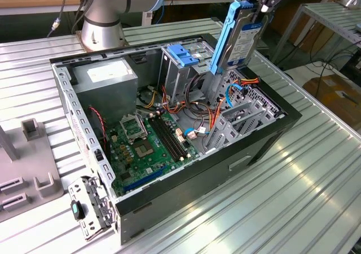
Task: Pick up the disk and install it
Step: 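Pick up the disk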
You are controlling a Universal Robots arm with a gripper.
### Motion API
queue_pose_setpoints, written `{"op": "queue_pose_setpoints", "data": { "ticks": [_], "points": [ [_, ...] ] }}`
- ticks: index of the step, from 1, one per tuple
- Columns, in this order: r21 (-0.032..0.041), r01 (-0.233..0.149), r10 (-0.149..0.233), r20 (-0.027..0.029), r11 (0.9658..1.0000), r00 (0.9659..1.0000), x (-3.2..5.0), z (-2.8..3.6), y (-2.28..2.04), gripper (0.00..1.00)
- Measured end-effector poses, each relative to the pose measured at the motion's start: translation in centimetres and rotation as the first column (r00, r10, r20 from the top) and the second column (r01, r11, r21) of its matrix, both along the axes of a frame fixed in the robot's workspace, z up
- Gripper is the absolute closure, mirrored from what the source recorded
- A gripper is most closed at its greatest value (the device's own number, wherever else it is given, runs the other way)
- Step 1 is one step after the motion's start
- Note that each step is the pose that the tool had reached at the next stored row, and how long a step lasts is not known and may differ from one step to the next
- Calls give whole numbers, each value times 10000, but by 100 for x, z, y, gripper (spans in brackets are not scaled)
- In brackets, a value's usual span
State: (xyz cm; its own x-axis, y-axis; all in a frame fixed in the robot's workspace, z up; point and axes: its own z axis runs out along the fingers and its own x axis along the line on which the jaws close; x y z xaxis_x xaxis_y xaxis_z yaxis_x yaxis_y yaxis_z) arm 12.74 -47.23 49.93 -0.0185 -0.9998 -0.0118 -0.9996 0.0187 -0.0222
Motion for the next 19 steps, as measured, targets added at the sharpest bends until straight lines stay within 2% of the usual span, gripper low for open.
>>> {"op": "queue_pose_setpoints", "data": {
  "ticks": [1,3,5,7,9,14,18,19],
  "points": [
    [1,-1,1,0,10000,10000,0,-1,-27,65],
    [0,-1,1,0,10000,10000,-1,0,-161,65],
    [1,-2,2,0,10000,10000,-3,-1,-244,65],
    [1,-1,1,0,10000,10000,-11,-1,-382,65],
    [-4,-2,2,0,10000,10000,-16,-1,-477,65],
    [-12,-1,1,0,10000,10000,-24,-1,-664,65],
    [-17,-1,1,0,10000,10000,-31,-1,-776,65],
    [-21,-1,1,0,10000,10000,-34,0,-816,65]
  ]
}}
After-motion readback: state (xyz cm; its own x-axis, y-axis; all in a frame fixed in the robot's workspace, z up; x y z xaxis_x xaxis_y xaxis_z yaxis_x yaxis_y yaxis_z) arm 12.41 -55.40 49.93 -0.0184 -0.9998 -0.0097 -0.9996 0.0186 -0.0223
